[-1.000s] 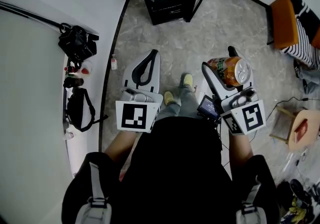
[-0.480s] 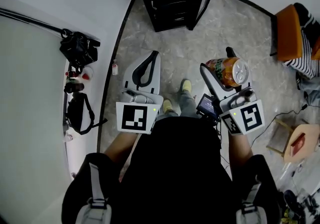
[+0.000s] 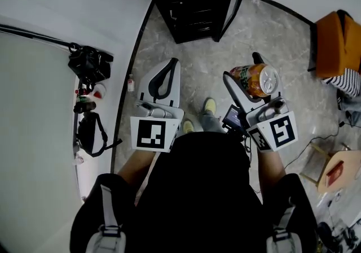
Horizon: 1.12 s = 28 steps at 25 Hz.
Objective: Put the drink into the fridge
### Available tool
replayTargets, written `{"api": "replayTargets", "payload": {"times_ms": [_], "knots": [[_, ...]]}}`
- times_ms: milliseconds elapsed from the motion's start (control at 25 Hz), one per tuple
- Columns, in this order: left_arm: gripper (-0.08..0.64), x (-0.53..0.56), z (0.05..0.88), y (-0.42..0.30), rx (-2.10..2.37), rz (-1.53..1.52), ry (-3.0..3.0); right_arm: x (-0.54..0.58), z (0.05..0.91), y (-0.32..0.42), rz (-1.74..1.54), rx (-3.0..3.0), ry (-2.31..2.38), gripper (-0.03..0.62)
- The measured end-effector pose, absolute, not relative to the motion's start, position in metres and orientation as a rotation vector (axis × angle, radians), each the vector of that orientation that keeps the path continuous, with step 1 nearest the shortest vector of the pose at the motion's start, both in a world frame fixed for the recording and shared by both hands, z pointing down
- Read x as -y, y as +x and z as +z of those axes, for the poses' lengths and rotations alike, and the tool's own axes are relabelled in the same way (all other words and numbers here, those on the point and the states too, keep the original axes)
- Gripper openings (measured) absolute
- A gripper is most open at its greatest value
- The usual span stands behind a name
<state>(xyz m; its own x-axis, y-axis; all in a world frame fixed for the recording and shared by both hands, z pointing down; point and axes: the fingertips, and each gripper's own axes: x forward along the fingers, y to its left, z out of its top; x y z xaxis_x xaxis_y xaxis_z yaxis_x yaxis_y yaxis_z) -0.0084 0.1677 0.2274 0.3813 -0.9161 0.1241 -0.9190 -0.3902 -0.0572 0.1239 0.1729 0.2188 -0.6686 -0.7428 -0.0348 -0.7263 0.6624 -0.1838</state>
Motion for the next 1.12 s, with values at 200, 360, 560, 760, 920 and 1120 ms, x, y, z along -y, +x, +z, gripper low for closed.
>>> {"api": "replayTargets", "payload": {"times_ms": [200, 360, 560, 760, 920, 1120], "knots": [[0.011, -0.143, 0.227, 0.004, 1.735, 0.220, 2.590, -0.148, 0.221, 0.135, -0.240, -2.771, -1.223, 0.356], [0.011, -0.129, 0.227, 0.011, 1.752, 0.226, 2.585, -0.134, 0.221, 0.142, -0.261, -2.758, -1.200, 0.356], [0.011, -0.118, 0.233, 0.013, 1.784, 0.236, 2.561, -0.120, 0.236, 0.153, -0.263, -2.803, -1.216, 0.356], [0.011, -0.115, 0.230, 0.018, 1.805, 0.225, 2.557, -0.113, 0.234, 0.156, -0.265, -2.796, -1.196, 0.356], [0.011, -0.112, 0.226, 0.016, 1.824, 0.213, 2.553, -0.108, 0.233, 0.154, -0.251, -2.808, -1.174, 0.356], [0.011, -0.105, 0.224, 0.010, 1.851, 0.203, 2.549, -0.098, 0.233, 0.149, -0.235, -2.815, -1.155, 0.356]]}}
